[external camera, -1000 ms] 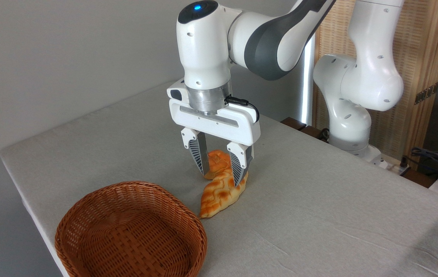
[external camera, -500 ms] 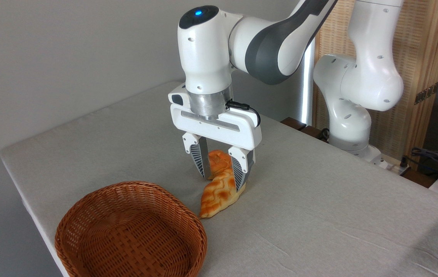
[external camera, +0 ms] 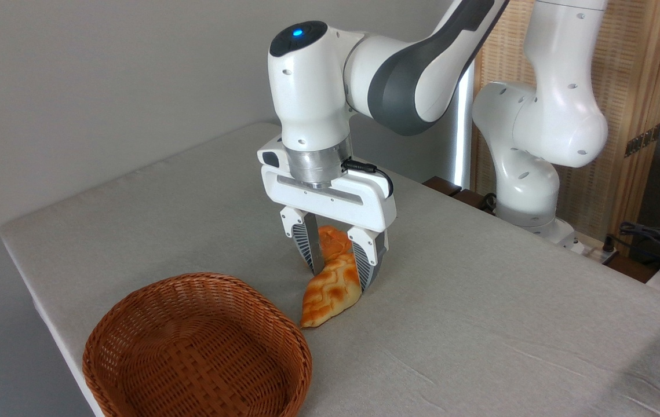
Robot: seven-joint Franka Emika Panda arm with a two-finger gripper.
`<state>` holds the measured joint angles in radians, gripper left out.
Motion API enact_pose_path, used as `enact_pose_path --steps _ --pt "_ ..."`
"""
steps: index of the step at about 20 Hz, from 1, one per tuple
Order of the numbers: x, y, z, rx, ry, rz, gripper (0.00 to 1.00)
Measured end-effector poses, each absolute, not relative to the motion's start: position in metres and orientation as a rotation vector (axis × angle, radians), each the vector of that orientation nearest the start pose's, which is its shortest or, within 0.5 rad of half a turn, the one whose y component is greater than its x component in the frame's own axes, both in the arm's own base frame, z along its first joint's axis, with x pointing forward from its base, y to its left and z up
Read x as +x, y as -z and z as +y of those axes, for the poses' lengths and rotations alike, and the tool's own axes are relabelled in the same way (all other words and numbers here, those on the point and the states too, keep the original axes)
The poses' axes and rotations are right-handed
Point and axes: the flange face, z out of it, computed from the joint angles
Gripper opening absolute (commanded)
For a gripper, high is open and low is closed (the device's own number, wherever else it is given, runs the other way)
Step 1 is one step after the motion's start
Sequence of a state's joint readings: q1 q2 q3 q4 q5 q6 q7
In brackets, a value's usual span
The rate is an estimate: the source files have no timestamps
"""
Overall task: Put bread into the basket
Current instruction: 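Close the gripper on the braided bread roll, then lift the bread roll and carry it toward the wicker basket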
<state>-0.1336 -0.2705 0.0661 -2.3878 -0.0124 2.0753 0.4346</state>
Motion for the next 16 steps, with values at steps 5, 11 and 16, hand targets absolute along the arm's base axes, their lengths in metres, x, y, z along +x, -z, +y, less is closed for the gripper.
enact_pose_path --steps 5,11,16 --pt "0.445 -0.408 -0.038 -3.067 -0.041 0.808 0.77" --pt "0.441 -0.395 -0.045 -3.045 -0.053 0.844 0.33" --pt "0.441 -0.395 -0.046 -3.043 -0.053 0.847 0.25"
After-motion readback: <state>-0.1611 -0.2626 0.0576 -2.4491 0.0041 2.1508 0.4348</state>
